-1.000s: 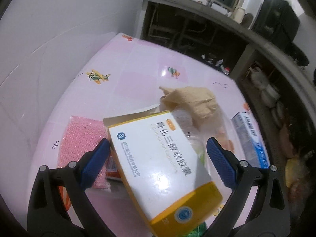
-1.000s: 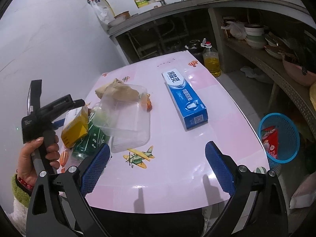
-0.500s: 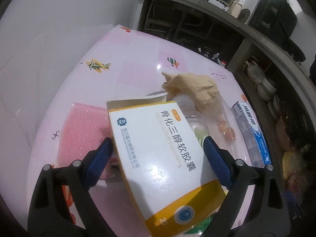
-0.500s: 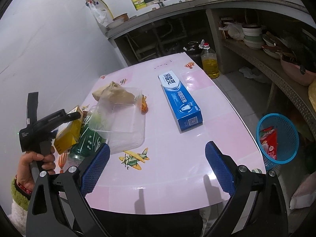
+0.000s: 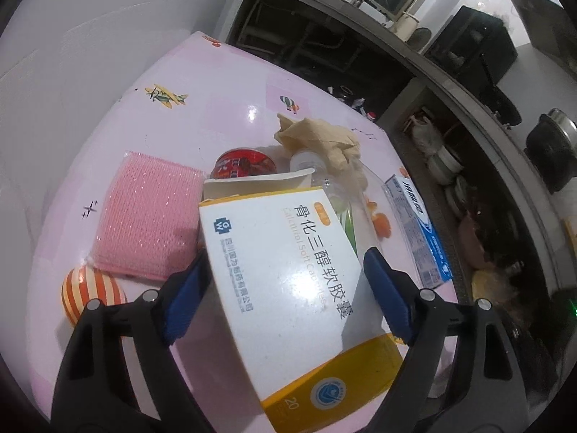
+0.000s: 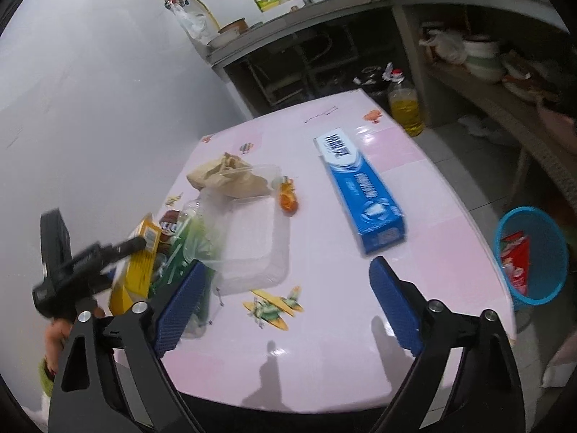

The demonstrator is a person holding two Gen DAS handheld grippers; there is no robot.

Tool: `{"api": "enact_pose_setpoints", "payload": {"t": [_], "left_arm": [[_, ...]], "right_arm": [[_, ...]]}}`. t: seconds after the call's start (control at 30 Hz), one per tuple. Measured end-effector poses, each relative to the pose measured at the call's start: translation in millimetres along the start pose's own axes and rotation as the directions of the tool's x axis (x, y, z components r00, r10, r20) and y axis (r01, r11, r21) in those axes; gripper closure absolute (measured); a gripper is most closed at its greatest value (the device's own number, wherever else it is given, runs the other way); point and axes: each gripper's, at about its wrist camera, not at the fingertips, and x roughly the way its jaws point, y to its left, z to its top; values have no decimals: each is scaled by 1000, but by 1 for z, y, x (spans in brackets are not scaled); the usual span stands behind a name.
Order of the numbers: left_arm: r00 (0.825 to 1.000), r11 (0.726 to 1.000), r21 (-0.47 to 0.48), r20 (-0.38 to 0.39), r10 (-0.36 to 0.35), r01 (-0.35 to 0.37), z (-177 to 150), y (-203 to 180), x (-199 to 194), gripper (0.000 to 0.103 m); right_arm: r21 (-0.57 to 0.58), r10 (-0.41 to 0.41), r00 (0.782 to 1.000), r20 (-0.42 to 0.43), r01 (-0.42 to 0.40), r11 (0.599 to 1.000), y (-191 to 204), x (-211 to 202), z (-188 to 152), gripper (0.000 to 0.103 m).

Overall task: Collect trash
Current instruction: 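Grasp the white-and-yellow medicine box with the left gripper and lift it, then grasp the clear plastic container rim with the right gripper while the left holds the box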

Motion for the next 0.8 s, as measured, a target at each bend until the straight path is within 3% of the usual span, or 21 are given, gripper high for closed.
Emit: {"api": "enact_pose_setpoints", "payload": {"t": [0.1,0.4,0.7,0.8], "left_arm": [[999,999,-3,7,-32,32,-4,4,-7,23],[993,993,-10,37,-114,114,-11,13,-22,23],[980,982,9,67,-187,187,-13,17,-33,25],[976,978,16,73,-207,206,-14,19,-37,26]], "right_arm": [[34,28,999,-41,-27,999,0,24,11,26],[14,-116,984,-135,119,993,25,95,24,46],[23,-146,969,-198,153,988,22,132,35,70],[29,-135,968,-211,145,989,20,134,34,83]]}}
